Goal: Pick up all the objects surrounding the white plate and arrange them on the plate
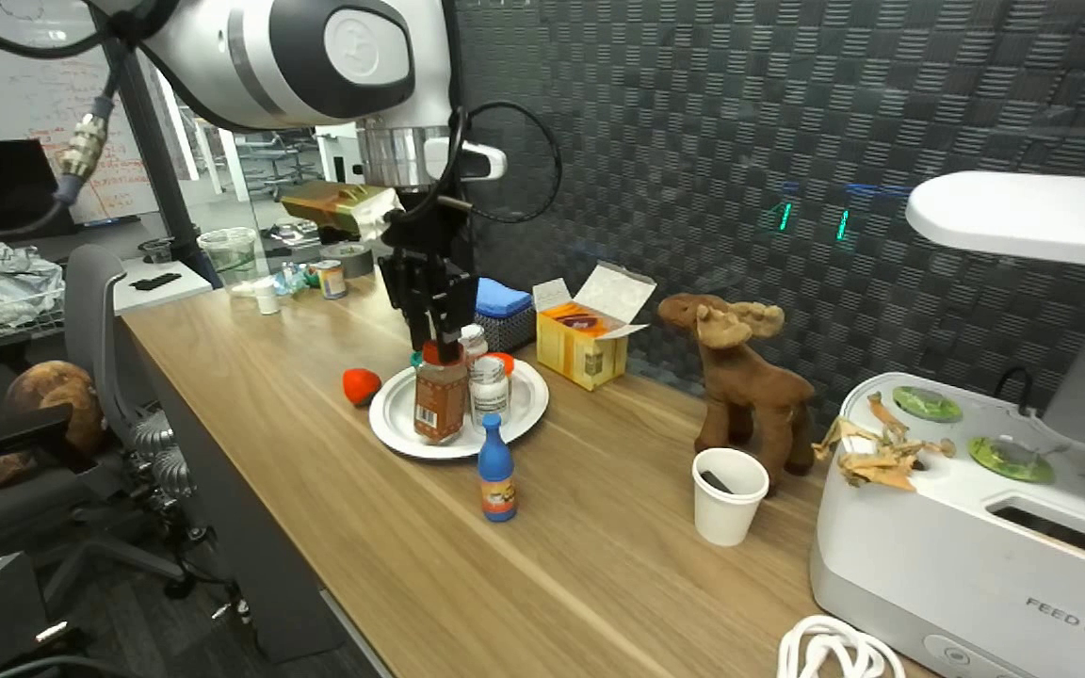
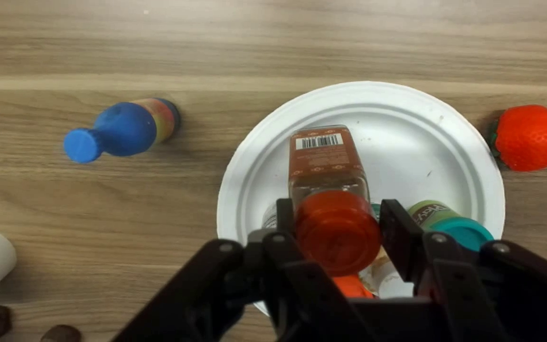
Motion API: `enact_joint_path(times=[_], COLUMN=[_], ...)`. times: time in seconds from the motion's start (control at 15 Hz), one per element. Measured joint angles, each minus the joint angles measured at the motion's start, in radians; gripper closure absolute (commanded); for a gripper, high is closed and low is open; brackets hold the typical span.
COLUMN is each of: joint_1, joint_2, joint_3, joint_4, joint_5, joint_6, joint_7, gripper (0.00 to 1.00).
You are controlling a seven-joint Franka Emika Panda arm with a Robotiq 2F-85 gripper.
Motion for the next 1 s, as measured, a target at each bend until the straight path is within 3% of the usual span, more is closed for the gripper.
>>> enact_joint_path(times=[0.53, 1.0], joint_1=[0.0, 0.0], joint_2=[0.02, 0.029], joint_3=[0.001, 0.0], joint_4=[0.004, -0.005], joint_5=[0.002, 0.002], joint_6=[0.023, 0.11], joint_7=[-0.014, -0.031], gripper=[0.77, 0.77])
